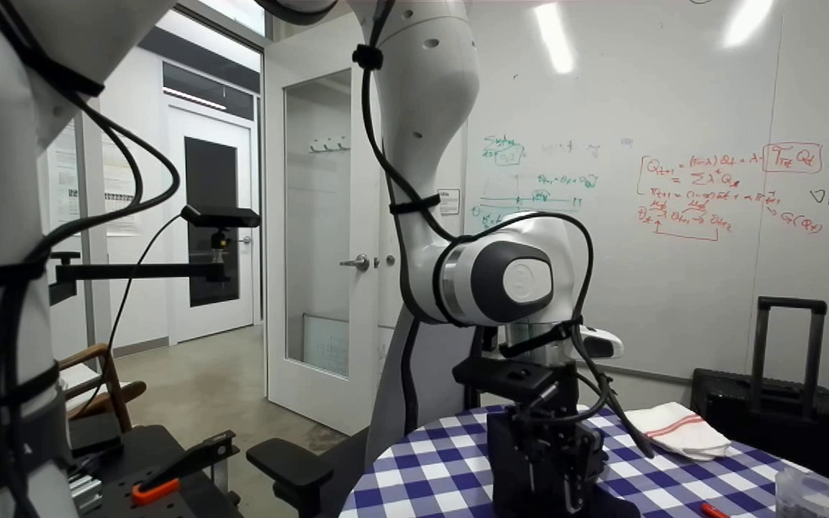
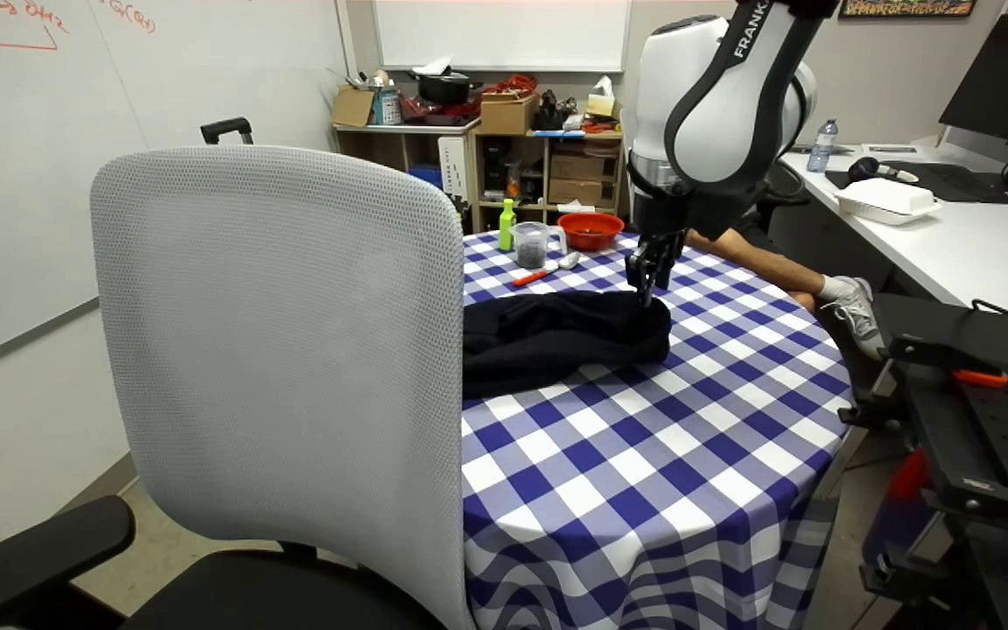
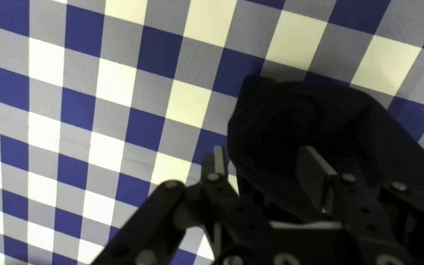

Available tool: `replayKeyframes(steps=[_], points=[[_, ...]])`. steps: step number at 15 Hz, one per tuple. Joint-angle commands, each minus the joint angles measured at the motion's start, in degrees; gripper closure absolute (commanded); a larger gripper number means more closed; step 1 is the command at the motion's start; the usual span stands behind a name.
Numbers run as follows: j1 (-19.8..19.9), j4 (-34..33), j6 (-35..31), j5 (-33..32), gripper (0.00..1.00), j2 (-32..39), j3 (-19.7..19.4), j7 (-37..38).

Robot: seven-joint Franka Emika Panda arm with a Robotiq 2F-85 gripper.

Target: Pick the cloth on the back rest of the chair and put it on the table

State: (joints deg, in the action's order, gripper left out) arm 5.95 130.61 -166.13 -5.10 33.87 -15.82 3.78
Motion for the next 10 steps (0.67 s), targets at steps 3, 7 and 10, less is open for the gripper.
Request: replayKeyframes(steps=[3,7,10], points=[[-4.93,2.29,-4.41,-1.65,0.01,-8.83,-1.09,-0.16],[-0.22,4.0,-3.13,0.69,0.0,-17.81,7.74,-7.79],[6.42,6.37,0.62,7.25,0.0,-25.09,18.38,-19.39]])
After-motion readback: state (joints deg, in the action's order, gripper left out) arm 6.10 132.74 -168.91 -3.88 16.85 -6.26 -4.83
